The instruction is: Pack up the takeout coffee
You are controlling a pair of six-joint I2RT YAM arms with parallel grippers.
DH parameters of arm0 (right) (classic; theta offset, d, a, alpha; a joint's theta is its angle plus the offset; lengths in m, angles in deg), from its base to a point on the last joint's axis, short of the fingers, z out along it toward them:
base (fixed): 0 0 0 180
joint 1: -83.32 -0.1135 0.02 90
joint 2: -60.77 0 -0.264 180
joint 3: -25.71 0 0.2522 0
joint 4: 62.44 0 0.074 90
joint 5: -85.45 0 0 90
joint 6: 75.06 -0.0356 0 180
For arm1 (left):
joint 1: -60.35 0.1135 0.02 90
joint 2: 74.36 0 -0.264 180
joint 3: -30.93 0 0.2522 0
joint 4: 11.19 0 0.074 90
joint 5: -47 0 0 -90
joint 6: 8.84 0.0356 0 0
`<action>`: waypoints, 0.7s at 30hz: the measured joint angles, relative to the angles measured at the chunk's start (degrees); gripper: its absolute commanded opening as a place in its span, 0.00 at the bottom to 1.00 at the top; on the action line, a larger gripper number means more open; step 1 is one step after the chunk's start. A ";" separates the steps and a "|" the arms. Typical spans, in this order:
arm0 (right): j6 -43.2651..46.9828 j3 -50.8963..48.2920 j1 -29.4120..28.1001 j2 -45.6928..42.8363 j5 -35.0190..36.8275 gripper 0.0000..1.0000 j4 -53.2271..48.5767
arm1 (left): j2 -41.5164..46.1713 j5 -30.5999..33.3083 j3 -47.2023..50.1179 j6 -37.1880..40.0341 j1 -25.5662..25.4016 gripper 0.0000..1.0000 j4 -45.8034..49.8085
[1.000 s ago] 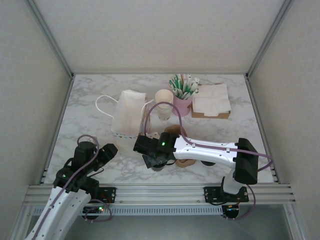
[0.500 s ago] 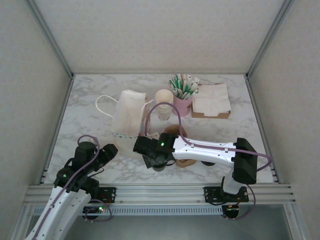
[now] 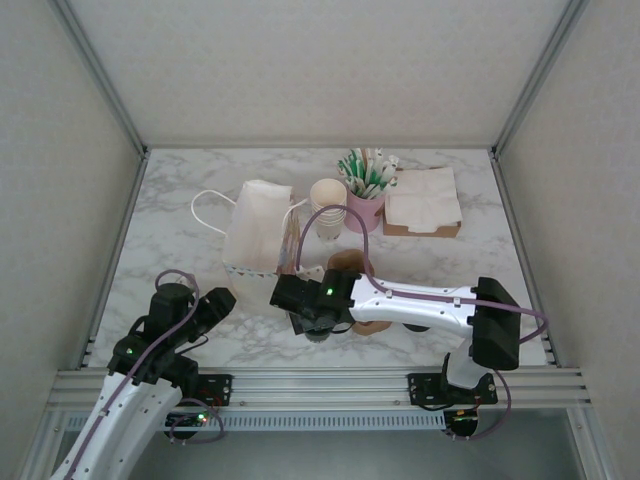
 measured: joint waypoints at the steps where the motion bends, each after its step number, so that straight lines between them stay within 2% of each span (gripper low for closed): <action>1: -0.24 -0.24 0.00 -0.15 0.04 0.72 0.22 | -0.02 -0.02 0.00 0.00 0.00 0.67 -0.20; 21: -3.82 -1.55 -3.10 1.81 5.18 0.70 1.31 | -0.48 -0.02 0.79 -0.24 0.00 0.67 -0.61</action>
